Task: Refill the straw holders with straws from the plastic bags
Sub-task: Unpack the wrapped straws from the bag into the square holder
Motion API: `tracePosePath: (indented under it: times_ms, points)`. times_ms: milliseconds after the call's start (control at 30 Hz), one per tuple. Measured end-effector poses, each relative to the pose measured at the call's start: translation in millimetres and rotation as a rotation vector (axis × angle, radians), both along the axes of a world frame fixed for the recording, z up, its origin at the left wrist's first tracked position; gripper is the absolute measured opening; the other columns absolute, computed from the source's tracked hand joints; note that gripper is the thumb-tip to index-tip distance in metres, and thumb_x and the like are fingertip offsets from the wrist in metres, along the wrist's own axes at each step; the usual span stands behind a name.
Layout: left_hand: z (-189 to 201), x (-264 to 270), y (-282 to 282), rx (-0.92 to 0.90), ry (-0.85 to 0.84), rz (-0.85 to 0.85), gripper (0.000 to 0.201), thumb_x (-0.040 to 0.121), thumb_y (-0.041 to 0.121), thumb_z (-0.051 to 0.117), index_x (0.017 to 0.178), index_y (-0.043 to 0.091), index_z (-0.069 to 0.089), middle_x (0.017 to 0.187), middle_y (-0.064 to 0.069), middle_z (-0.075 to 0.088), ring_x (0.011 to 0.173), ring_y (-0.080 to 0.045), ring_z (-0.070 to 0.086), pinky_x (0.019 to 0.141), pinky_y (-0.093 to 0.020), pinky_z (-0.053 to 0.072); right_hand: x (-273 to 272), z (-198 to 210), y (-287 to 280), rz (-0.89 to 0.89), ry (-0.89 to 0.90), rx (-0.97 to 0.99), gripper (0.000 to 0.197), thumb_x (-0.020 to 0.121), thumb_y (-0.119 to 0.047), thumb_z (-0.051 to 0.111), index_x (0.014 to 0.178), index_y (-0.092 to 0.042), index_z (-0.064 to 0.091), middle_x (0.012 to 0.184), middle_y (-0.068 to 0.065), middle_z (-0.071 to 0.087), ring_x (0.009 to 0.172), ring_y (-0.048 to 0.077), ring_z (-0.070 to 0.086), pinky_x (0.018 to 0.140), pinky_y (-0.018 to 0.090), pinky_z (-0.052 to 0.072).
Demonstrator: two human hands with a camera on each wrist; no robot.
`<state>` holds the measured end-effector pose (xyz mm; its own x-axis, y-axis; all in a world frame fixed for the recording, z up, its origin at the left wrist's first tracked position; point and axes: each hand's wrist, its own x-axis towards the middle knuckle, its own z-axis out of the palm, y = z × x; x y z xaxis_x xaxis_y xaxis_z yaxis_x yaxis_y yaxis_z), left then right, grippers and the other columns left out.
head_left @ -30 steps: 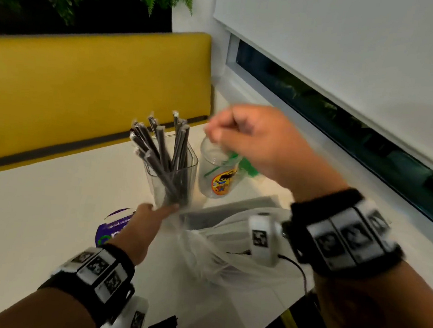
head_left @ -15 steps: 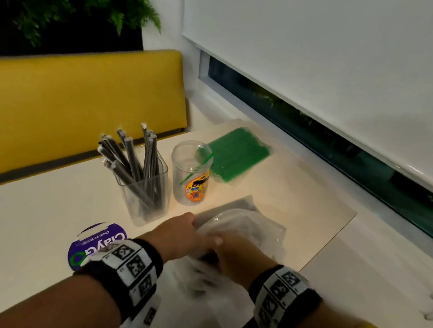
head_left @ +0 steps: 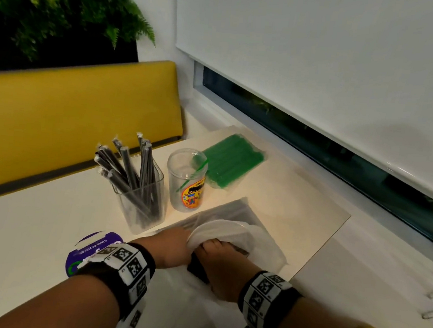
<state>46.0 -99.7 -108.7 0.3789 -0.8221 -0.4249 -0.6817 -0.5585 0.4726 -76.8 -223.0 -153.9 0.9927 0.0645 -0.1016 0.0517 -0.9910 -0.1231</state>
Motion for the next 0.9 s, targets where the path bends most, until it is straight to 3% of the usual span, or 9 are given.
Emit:
tracePosePath:
  times_ms: [133,267,367,500,600,667,767,833,900]
  points:
    - [5,1,4,-0.065,0.124,0.078,0.027,0.088,0.022,0.063,0.115,0.018,0.063,0.115,-0.003,0.065,0.098,-0.013,0.056,0.079,-0.02,0.039,5,-1,1,0.004,-0.007,-0.053,0.062,0.074,-0.031,0.078,0.126,-0.015,0.049,0.119,0.005,0.058,0.104,0.026,0.058,0.092,0.039,0.051]
    - [-5,9,12,-0.081,0.239,0.295,0.047,0.065,0.035,0.068,0.107,0.023,0.051,0.104,-0.005,0.063,0.096,-0.023,0.061,0.074,-0.031,0.05,16,-3,5,-0.007,-0.015,0.049,0.042,0.091,-0.032,0.064,0.129,-0.02,0.051,0.122,0.002,0.059,0.108,0.022,0.059,0.1,0.034,0.047]
    - [-14,13,13,-0.085,0.189,0.29,0.056,0.056,0.042,0.063,0.107,0.024,0.052,0.106,-0.004,0.062,0.096,-0.02,0.061,0.079,-0.035,0.052,15,-5,10,0.034,-0.024,0.071,0.037,0.099,-0.033,0.051,0.133,-0.018,0.051,0.126,0.004,0.06,0.112,0.023,0.058,0.103,0.036,0.045]
    - [-18,14,16,-0.142,0.144,0.252,0.033,0.064,0.035,0.063,0.096,0.03,0.056,0.101,0.004,0.064,0.093,-0.018,0.062,0.079,-0.038,0.054,11,5,3,0.116,-0.068,0.052,0.028,0.096,-0.031,0.052,0.121,-0.02,0.06,0.12,0.001,0.062,0.11,0.022,0.058,0.101,0.036,0.046]
    - [-44,26,20,-0.212,0.146,0.13,0.04,0.079,0.026,0.067,0.117,0.036,0.061,0.116,0.012,0.067,0.108,-0.009,0.064,0.093,-0.038,0.055,13,15,-10,0.171,-0.091,0.152,0.024,0.093,-0.029,0.06,0.114,-0.02,0.066,0.119,-0.001,0.064,0.115,0.017,0.058,0.104,0.035,0.045]
    - [-27,20,23,-0.254,0.179,0.079,0.052,0.082,0.018,0.066,0.13,0.035,0.056,0.131,0.014,0.061,0.122,-0.006,0.056,0.105,-0.033,0.047,14,22,-17,0.112,-0.126,0.305,0.029,0.094,-0.028,0.062,0.12,-0.018,0.067,0.126,-0.001,0.064,0.118,0.01,0.056,0.108,0.023,0.039]
    - [-14,20,28,-0.227,0.189,0.095,0.071,0.074,0.014,0.06,0.14,0.035,0.046,0.14,0.014,0.052,0.131,-0.005,0.047,0.113,-0.026,0.035,17,44,-20,-0.117,-0.035,0.453,0.034,0.087,-0.013,0.068,0.121,-0.015,0.065,0.111,-0.009,0.064,0.09,-0.011,0.045,0.082,-0.008,0.024]
    - [-11,19,30,-0.164,0.183,0.144,0.072,0.072,0.013,0.058,0.14,0.032,0.047,0.138,0.009,0.053,0.131,-0.013,0.049,0.111,-0.027,0.036,25,61,-19,-0.23,0.011,0.562,0.029,0.074,-0.011,0.072,0.097,-0.028,0.064,0.085,-0.02,0.06,0.067,-0.005,0.048,0.069,0.0,0.031]
    - [-11,15,29,-0.123,0.132,0.185,0.056,0.084,0.002,0.054,0.135,0.023,0.051,0.131,0.004,0.054,0.127,-0.018,0.049,0.104,-0.022,0.036,30,80,-13,-0.255,0.047,0.665,0.024,0.062,-0.023,0.072,0.077,-0.035,0.057,0.068,-0.018,0.059,0.062,-0.005,0.053,0.064,0.012,0.039]
